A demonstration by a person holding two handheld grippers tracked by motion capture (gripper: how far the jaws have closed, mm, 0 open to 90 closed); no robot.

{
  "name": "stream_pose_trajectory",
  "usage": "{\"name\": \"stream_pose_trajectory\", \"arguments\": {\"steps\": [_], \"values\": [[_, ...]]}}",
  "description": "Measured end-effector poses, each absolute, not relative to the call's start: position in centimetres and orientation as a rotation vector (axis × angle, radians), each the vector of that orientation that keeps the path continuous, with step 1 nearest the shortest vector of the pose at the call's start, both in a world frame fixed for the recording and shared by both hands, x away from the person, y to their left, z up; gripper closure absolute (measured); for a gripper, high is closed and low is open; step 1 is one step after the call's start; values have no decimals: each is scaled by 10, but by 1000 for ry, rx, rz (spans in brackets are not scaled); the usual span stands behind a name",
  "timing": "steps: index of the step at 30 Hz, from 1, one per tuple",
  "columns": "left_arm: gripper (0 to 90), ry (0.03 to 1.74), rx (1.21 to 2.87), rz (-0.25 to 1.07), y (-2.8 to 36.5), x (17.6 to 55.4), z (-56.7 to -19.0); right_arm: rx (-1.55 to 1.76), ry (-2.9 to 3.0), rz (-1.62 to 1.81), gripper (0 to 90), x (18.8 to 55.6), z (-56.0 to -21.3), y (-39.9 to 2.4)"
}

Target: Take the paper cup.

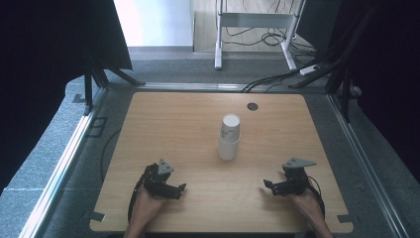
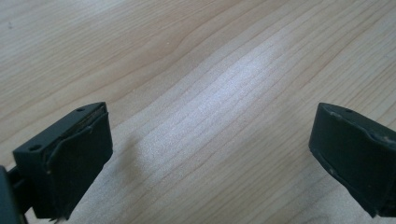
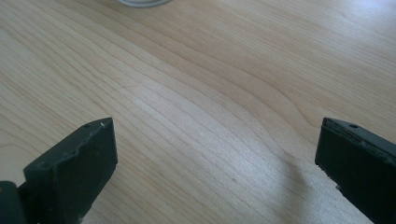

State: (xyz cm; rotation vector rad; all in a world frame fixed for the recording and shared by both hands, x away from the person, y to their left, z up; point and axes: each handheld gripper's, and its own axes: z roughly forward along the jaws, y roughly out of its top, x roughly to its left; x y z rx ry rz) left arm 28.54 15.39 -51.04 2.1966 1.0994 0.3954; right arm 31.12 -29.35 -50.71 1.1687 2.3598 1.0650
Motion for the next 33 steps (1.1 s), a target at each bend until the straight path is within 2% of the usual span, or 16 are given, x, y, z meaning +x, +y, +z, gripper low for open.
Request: {"name": "stream_pose_trajectory", "arguments": {"steps": [33], "values": [[0,1005,2187,326,149,292,-503,1145,2387,1076,0,311,-494,-287]]}}
